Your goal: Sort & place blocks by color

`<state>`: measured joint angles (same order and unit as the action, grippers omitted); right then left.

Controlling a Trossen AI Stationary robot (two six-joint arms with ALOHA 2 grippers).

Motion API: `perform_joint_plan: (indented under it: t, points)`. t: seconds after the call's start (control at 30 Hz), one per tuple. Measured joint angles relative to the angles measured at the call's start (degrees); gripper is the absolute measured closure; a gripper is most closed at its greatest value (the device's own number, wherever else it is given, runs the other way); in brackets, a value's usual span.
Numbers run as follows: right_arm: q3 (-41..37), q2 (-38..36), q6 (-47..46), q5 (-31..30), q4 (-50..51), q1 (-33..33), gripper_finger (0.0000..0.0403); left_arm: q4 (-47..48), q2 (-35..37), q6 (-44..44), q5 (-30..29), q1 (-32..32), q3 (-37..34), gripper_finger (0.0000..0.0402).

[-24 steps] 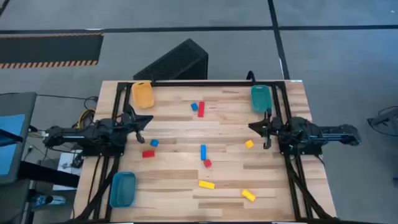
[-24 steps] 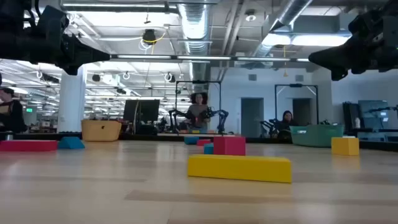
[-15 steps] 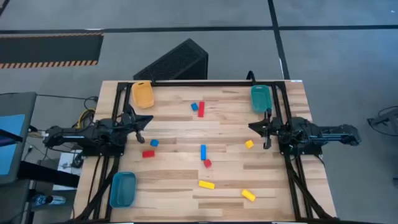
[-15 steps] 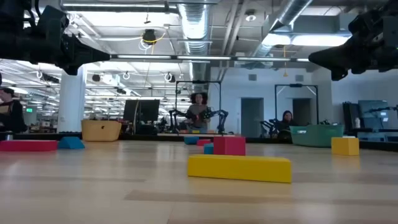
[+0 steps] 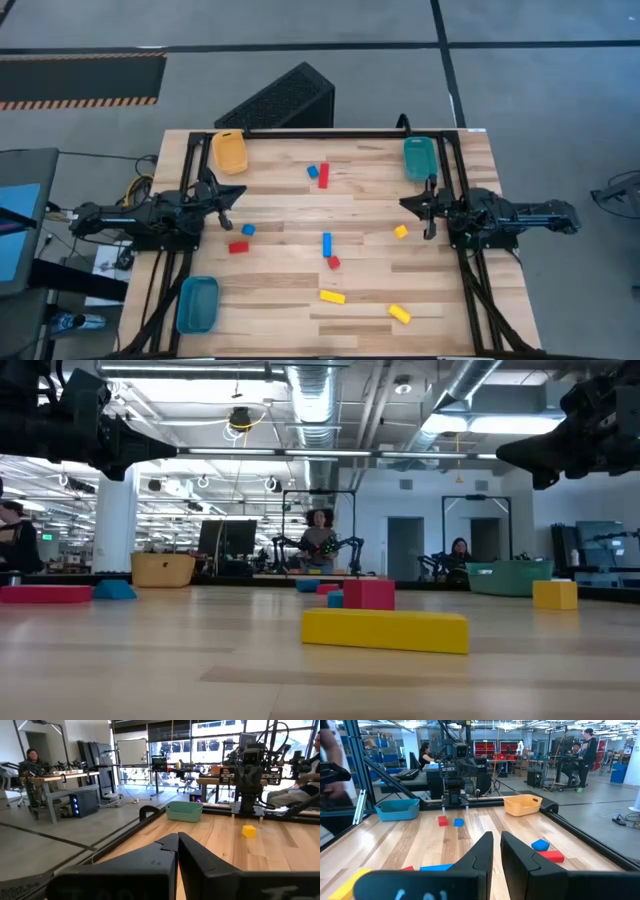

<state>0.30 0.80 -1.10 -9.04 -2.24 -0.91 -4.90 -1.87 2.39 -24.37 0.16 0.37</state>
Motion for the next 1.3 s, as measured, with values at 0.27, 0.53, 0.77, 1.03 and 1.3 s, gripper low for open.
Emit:
perform_joint_plan:
  t: [0.27, 0.53, 0.77, 1.03, 1.3]
  points:
    - [0.02, -0.02, 0.0, 0.0, 0.0, 0.02, 0.034, 0.0, 0.01, -0.09, 0.01, -0.01, -0.01, 0.0401]
    - [0.0, -0.02, 0.02, 0.0, 0.0, 0.0, 0.034, 0.01, 0.01, -0.03, 0.01, -0.01, 0.0, 0.0401]
    - [0.02, -0.02, 0.0, 0.0, 0.0, 0.0, 0.034, -0.01, 0.01, 0.0, -0.01, 0.01, -0.01, 0.0401]
    - [0.02, -0.02, 0.0, 0.0, 0.0, 0.01, 0.034, -0.32, 0.01, 11.66, -1.09, 0.09, -0.01, 0.0401]
    - [0.01, -0.01, 0.02, 0.0, 0.0, 0.02, 0.034, -0.19, -0.02, 20.93, -1.15, 0.09, -0.01, 0.0401]
